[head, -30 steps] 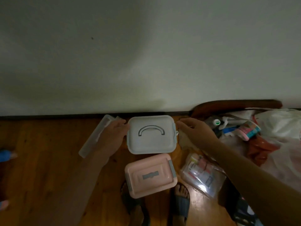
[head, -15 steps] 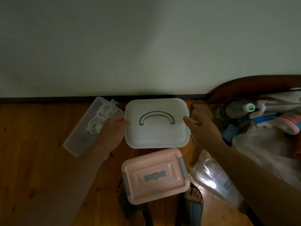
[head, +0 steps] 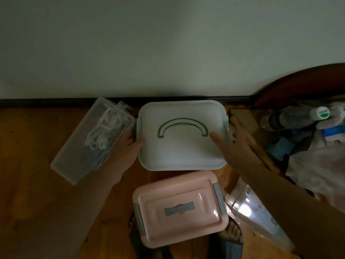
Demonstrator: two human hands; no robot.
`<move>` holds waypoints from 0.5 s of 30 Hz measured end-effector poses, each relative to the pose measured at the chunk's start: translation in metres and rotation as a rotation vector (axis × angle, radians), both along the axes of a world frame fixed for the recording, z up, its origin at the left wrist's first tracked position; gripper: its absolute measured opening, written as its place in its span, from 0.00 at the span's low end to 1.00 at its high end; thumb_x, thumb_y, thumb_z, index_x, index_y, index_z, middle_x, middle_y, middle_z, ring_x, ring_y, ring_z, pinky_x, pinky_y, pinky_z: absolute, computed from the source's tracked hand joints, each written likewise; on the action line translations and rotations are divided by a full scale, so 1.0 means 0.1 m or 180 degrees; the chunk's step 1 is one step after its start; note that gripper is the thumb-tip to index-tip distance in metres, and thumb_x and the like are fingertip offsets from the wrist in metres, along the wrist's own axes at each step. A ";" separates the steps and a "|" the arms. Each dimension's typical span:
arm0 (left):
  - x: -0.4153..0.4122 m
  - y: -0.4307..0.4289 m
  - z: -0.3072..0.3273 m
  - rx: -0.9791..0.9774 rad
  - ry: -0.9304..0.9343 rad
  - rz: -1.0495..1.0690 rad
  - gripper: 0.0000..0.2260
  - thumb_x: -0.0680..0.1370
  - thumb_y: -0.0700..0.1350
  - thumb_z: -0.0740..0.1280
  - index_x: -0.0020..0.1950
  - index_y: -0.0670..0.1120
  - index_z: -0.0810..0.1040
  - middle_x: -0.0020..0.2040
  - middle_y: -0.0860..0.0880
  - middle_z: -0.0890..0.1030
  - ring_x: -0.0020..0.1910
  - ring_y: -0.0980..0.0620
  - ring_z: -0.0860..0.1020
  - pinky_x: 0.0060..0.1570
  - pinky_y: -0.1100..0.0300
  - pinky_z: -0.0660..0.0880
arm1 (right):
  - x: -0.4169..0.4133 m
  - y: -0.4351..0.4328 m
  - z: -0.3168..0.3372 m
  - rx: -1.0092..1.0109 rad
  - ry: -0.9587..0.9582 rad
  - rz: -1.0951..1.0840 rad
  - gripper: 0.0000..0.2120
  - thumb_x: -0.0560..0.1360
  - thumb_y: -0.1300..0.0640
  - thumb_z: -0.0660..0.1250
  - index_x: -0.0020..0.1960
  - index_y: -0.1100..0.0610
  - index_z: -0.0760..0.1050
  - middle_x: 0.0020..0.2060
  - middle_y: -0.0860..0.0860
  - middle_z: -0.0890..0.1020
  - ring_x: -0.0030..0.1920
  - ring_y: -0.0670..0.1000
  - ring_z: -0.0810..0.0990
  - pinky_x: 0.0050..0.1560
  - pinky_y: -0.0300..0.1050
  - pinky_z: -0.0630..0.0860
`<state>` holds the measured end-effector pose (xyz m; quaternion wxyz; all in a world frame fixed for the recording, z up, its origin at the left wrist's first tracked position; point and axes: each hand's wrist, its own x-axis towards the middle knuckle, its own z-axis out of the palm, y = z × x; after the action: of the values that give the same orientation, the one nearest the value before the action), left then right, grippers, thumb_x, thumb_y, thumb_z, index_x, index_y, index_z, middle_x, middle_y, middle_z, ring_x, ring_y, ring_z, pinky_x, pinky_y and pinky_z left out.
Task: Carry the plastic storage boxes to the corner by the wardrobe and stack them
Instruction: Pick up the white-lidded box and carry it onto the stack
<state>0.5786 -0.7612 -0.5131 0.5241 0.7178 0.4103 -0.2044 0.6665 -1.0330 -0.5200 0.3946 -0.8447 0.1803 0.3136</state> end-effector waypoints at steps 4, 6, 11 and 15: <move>0.07 0.01 -0.08 -0.0205 -0.0315 0.0017 0.19 0.80 0.51 0.63 0.72 0.53 0.71 0.66 0.57 0.75 0.60 0.58 0.74 0.54 0.66 0.68 | 0.04 0.04 -0.09 0.0055 0.0111 -0.0272 0.49 0.66 0.31 0.66 0.78 0.47 0.48 0.75 0.55 0.61 0.71 0.60 0.64 0.67 0.63 0.67; 0.09 0.02 -0.15 -0.0277 -0.0339 0.0114 0.20 0.79 0.53 0.64 0.72 0.54 0.71 0.62 0.59 0.76 0.56 0.62 0.74 0.50 0.68 0.67 | 0.06 0.07 -0.12 0.0050 0.0115 -0.0271 0.49 0.67 0.31 0.66 0.78 0.47 0.47 0.75 0.54 0.61 0.72 0.60 0.64 0.67 0.64 0.67; 0.10 0.03 -0.30 -0.0535 -0.0278 0.0377 0.26 0.75 0.59 0.68 0.72 0.57 0.69 0.62 0.60 0.76 0.58 0.60 0.75 0.54 0.62 0.69 | 0.09 0.15 -0.18 0.0086 0.0054 -0.0238 0.47 0.70 0.33 0.66 0.78 0.47 0.46 0.75 0.54 0.60 0.72 0.60 0.62 0.66 0.59 0.66; 0.09 0.02 -0.34 -0.0649 -0.0303 0.0477 0.28 0.73 0.59 0.70 0.72 0.56 0.70 0.62 0.59 0.77 0.58 0.60 0.76 0.51 0.64 0.70 | 0.10 0.14 -0.21 0.0146 0.0029 -0.0355 0.47 0.68 0.32 0.67 0.78 0.46 0.48 0.74 0.53 0.61 0.72 0.59 0.63 0.66 0.56 0.66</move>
<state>0.5875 -0.7588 -0.5468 0.6270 0.6369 0.4146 -0.1711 0.6762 -1.0193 -0.5410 0.4299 -0.8226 0.2216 0.2991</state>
